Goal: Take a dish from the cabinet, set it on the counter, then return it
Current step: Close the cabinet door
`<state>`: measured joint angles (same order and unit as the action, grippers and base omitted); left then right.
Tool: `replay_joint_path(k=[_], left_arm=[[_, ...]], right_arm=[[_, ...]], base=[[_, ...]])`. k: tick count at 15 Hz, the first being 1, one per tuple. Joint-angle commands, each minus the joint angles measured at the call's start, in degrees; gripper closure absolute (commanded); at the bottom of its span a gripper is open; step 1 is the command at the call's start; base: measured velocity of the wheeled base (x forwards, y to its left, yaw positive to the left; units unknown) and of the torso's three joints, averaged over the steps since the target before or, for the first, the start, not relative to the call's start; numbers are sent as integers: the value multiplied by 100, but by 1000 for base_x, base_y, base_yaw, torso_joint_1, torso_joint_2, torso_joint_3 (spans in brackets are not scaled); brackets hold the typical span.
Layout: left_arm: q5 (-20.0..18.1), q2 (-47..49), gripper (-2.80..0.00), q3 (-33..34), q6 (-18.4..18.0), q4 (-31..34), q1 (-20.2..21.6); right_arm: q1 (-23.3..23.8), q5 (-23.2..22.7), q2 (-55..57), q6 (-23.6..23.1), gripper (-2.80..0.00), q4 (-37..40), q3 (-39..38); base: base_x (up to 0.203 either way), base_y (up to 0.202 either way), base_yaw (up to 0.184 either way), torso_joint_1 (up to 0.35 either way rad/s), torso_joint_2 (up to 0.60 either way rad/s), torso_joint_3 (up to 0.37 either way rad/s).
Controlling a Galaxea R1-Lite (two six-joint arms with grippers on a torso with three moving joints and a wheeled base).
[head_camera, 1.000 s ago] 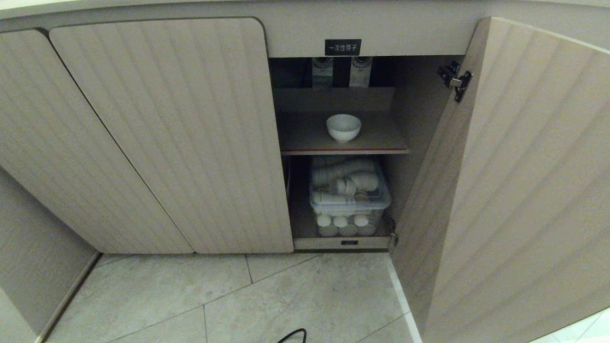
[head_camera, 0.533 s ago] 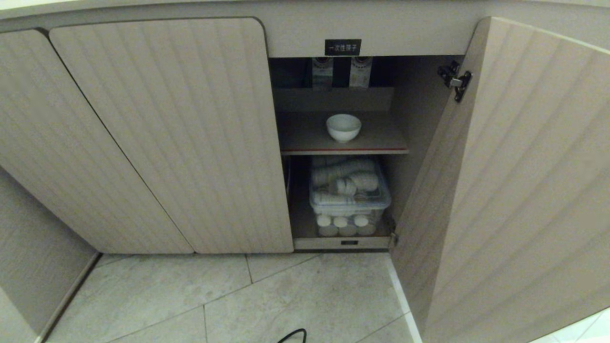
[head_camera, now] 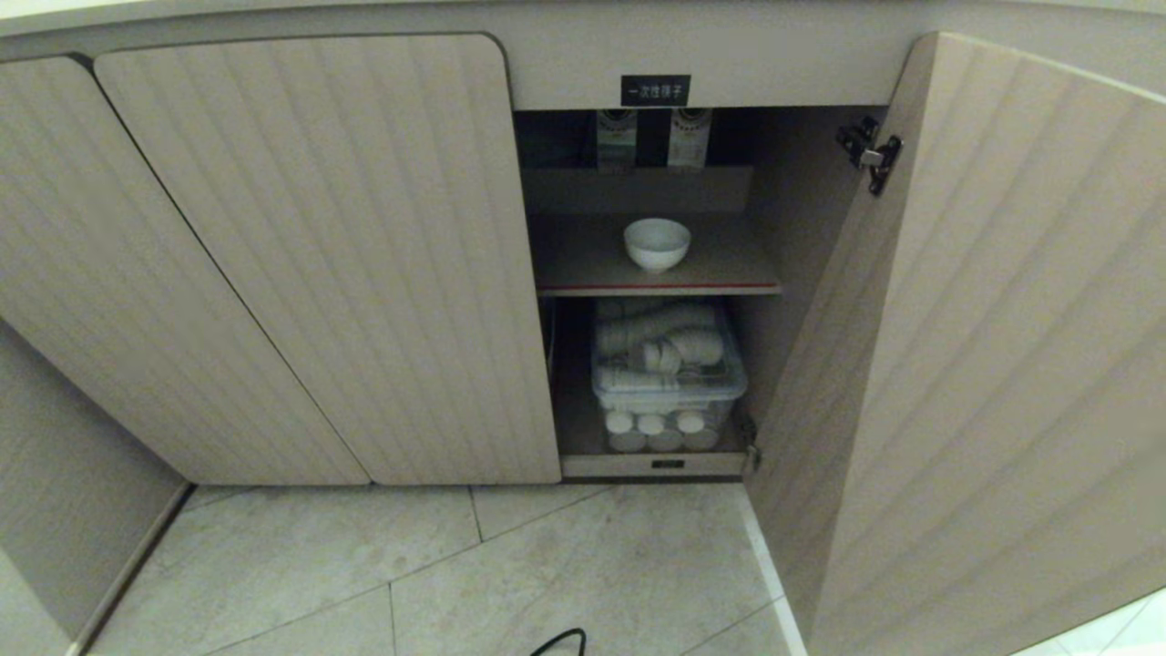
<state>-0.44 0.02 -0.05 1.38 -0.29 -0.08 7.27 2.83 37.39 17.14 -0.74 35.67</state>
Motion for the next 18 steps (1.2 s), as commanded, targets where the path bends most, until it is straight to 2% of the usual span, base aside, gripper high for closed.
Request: replay_joint_path(k=[1, 7, 12, 18], left_arm=[[0, -2, 0, 2, 3, 2, -1], [0, -2, 0, -4, 3, 2, -1], [0, -2, 0, 1, 3, 0, 4], [0, -2, 0, 5, 3, 2, -1]], right_arm=[[16, -1, 208, 9, 0, -123, 10], [21, -41, 409, 9, 0, -471, -26], [12, -388, 409, 0, 0, -515, -130], [-93, -406, 461, 9, 0, -864, -306]], base=[[0, 0, 0, 0, 0, 0], [0, 0, 0, 0, 0, 0], [0, 0, 0, 0, 0, 0], [0, 0, 0, 0, 0, 0]])
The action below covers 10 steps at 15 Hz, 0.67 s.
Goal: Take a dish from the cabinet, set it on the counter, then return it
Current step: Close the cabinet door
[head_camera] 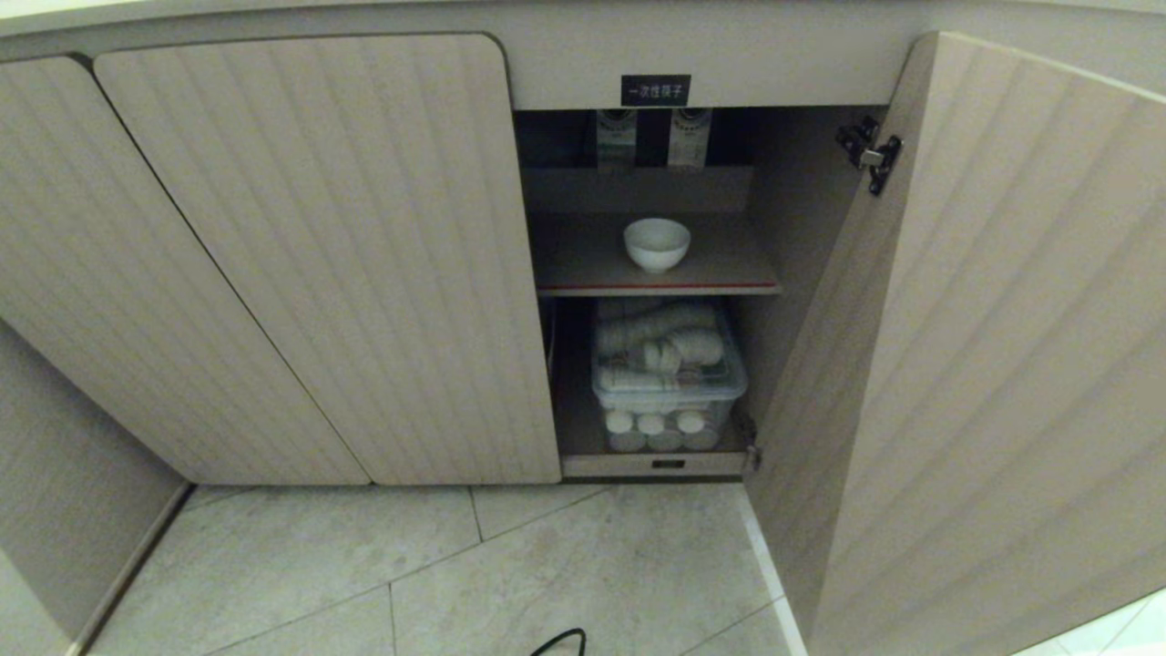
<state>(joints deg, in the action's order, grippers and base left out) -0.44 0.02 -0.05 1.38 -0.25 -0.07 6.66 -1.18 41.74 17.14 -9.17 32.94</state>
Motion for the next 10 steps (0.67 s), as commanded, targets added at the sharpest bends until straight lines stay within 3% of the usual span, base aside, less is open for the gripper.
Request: replay_joint_path(k=[1, 10], left_arm=[[0, -2, 0, -3, 3, -3, -1], [0, -2, 0, 3, 3, -10, -1]], right_arm=[[-70, -5, 38, 9, 0, -41, -42], [-534, -5, 270, 0, 0, -610, -191]], base=[[0, 0, 0, 0, 0, 0], [0, 0, 0, 0, 0, 0]])
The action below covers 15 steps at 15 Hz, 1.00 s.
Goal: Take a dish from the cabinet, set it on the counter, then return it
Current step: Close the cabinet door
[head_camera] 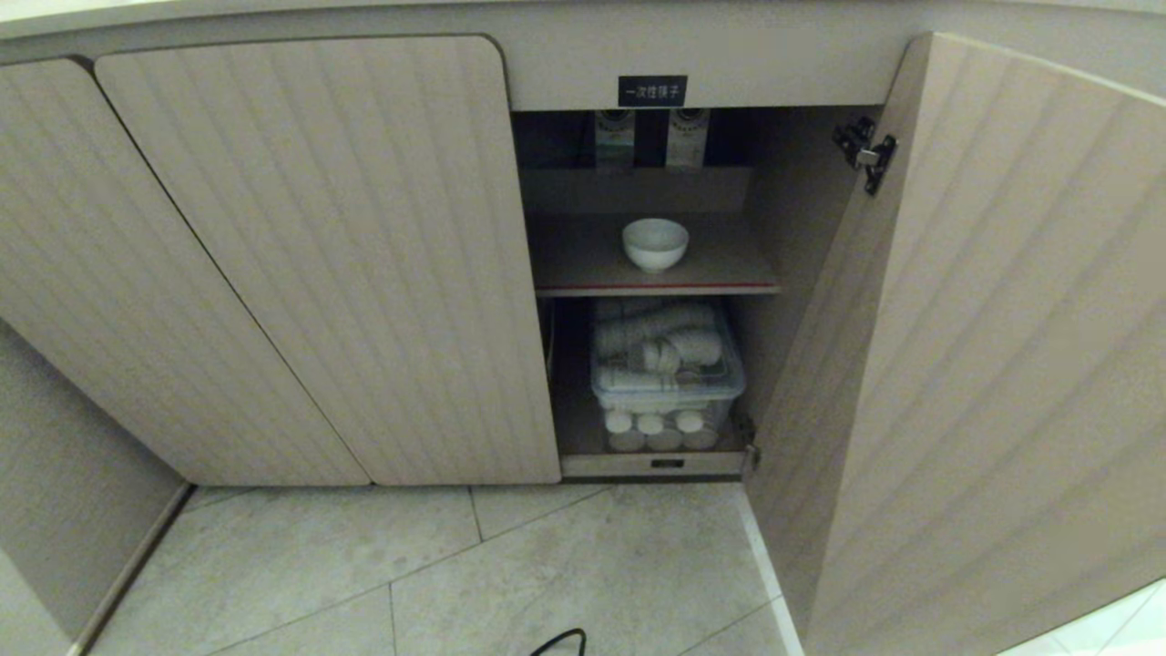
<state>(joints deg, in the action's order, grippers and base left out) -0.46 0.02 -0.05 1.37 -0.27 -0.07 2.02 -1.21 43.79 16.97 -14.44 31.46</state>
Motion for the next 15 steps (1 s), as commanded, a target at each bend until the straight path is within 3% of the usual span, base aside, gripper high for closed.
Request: replay_joint_path(k=[1, 15], left_arm=[[2, -2, 0, 3, 4, -3, -1], [2, -2, 0, -4, 4, 0, -1]], right_arm=[[-178, -2, 73, 17, 0, -240, -115], [-1057, 6, 485, 10, 0, -762, -166]], base=[[0, 0, 0, 0, 0, 0], [0, 0, 0, 0, 0, 0]])
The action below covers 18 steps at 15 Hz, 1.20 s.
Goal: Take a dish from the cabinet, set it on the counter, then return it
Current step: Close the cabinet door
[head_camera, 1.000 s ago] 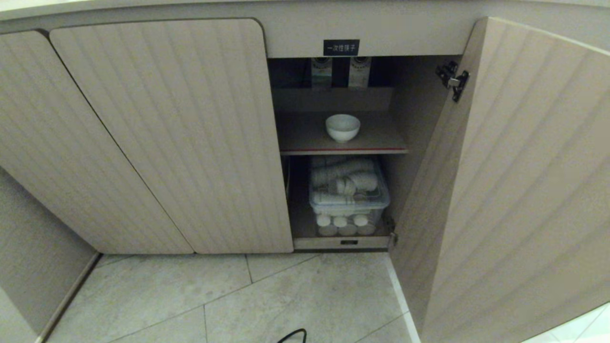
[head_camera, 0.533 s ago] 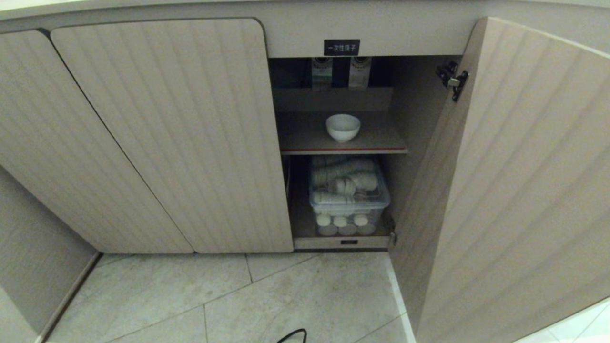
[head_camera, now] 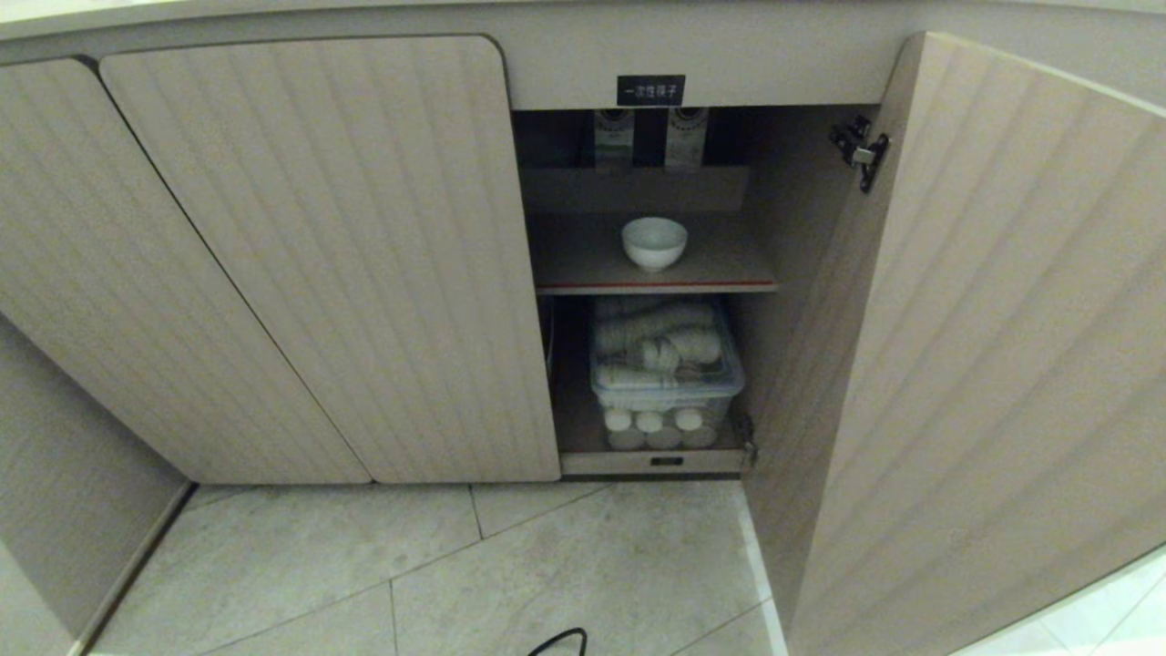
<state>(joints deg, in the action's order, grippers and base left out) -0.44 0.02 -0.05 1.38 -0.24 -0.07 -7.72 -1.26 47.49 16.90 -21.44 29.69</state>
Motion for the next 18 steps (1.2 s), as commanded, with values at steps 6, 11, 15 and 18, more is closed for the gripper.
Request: replay_joint_path(k=[6, 11, 15, 18], left_arm=[[0, -2, 0, -1, 3, -8, -1], [0, -2, 0, 4, 3, -2, -1], [0, -2, 0, -3, 3, -2, -1], [0, -2, 0, -4, 3, -3, -1]], right_arm=[[-555, 11, 222, 15, 0, -136, 29], [-838, 11, 295, 15, 0, -257, 39], [-1244, 11, 294, 15, 0, -366, 41], [-1355, 11, 320, 24, 0, -378, 55]], base=[[0, 0, 0, 0, 0, 0], [0, 0, 0, 0, 0, 0], [0, 0, 0, 0, 0, 0], [0, 0, 0, 0, 0, 0]])
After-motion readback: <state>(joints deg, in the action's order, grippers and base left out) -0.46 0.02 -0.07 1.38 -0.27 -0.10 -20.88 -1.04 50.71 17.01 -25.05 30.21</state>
